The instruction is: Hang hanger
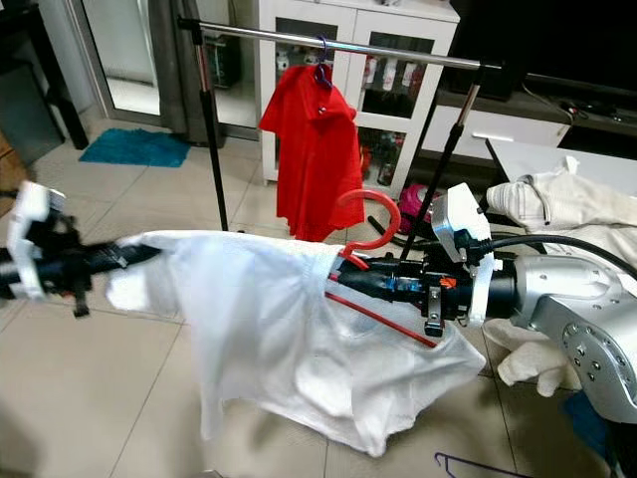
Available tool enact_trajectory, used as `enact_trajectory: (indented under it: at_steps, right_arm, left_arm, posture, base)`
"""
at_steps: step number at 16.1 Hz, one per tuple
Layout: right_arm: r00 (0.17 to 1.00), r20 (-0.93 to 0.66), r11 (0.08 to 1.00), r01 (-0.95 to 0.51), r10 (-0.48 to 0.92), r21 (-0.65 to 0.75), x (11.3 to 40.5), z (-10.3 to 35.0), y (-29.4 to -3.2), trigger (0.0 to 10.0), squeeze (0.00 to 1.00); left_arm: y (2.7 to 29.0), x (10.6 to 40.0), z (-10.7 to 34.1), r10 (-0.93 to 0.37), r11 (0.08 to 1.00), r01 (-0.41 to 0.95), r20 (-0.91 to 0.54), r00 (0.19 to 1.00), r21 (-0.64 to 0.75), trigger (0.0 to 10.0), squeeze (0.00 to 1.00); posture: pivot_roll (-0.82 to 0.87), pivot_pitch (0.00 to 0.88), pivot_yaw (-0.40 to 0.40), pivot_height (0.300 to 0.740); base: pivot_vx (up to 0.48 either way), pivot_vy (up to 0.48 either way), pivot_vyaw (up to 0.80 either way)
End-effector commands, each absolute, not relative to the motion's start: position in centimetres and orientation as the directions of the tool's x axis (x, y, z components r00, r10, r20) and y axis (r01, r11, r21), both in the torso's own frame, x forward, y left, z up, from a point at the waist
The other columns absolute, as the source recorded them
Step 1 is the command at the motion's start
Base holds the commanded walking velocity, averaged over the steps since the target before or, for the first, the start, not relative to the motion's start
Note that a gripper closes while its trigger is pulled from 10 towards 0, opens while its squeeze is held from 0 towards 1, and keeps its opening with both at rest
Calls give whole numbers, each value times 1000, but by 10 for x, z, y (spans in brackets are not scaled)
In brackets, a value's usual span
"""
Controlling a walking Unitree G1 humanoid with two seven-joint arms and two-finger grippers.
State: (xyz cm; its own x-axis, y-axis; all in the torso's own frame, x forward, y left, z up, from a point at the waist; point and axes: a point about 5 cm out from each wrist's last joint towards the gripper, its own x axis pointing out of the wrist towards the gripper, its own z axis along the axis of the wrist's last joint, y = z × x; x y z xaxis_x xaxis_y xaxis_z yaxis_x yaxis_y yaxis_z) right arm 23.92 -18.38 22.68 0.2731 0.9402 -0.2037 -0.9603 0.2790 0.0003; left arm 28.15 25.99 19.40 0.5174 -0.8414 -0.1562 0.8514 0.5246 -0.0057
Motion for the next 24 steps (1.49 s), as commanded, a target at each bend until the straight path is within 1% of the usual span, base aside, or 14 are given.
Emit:
enact_trajectory:
  at_steps: [1, 3, 6, 8, 10, 12, 14, 15, 16, 17, 18, 22, 23, 24]
  right_arm:
    - [290, -202, 290, -957, 936, -30, 239, 233, -189, 10000, 0]
    - [301, -202, 301, -953, 932, -31, 239, 233, -192, 10000, 0]
    - [311, -202, 311, -950, 929, -33, 240, 234, -195, 10000, 0]
    - [314, -202, 314, -949, 928, -33, 241, 234, -197, 10000, 0]
    - [317, -201, 316, -948, 927, -34, 242, 234, -197, 10000, 0]
    - [319, -201, 318, -947, 926, -35, 242, 234, -198, 10000, 0]
    - [320, -201, 320, -947, 926, -36, 242, 234, -198, 10000, 0]
    - [318, -199, 318, -947, 927, -34, 242, 234, -197, 10000, 0]
    - [317, -199, 317, -948, 928, -31, 242, 233, -196, 10000, 0]
    - [315, -198, 316, -948, 928, -28, 241, 232, -195, 10000, 0]
    - [316, -198, 319, -948, 928, -16, 240, 230, -194, 10000, 0]
    - [369, -226, 382, -924, 902, 16, 240, 220, -196, 10000, 0]
    - [380, -227, 401, -914, 897, 56, 238, 214, -197, 10000, 0]
    - [386, -228, 412, -908, 894, 78, 236, 210, -196, 10000, 0]
  left_arm:
    - [267, 284, 207, -826, 556, 831, -105, 554, 13, 0, 0]
    - [279, 281, 210, -804, 592, 806, -76, 590, -2, 0, 0]
    - [301, 276, 209, -737, 676, 736, -35, 675, -26, 0, 0]
    - [317, 278, 211, -643, 764, 644, 49, 765, -41, 0, 0]
    - [333, 278, 210, -552, 830, 556, 80, 830, -44, 0, 0]
    - [338, 279, 208, -510, 857, 514, 77, 856, -33, 0, 0]
    - [336, 279, 205, -510, 858, 513, 69, 857, -21, 0, 0]
    - [324, 281, 202, -561, 827, 562, 38, 827, -19, 2980, 0]
    - [318, 282, 200, -583, 812, 583, 29, 812, -12, 10000, 0]
    - [313, 284, 199, -588, 809, 588, 28, 808, 3, 10000, 0]
    - [305, 287, 200, -601, 799, 600, 43, 798, 26, 10000, 1000]
    - [304, 291, 205, -576, 818, 575, 79, 814, 36, 10000, 1000]
    - [306, 292, 201, -548, 836, 547, 67, 834, 38, 10000, 0]
    - [308, 291, 195, -533, 846, 533, 47, 845, 20, 10000, 0]
  posture:
    - [-42, 0, -42, 740]
    - [-42, 0, -42, 740]
    - [-41, 0, -42, 740]
    - [-39, 0, -46, 740]
    - [-38, 0, -50, 740]
    - [-39, 0, -50, 740]
    - [-39, 0, -54, 740]
    - [-39, 0, -54, 740]
    - [-39, 0, -54, 740]
    - [-39, 0, -53, 740]
    - [-39, 0, -53, 740]
    - [-41, 0, -44, 740]
    - [-39, 0, -43, 740]
    - [-36, 0, -45, 740]
  base:
    - [0, 0, 0]
    - [0, 0, 0]
    - [0, 0, 0]
    - [0, 0, 0]
    - [0, 0, 0]
    - [0, 0, 0]
    - [0, 0, 0]
    - [0, 0, 0]
    - [0, 0, 0]
    - [0, 0, 0]
    - [0, 0, 0]
    - [0, 0, 0]
    - [0, 0, 0]
    - [0, 0, 0]
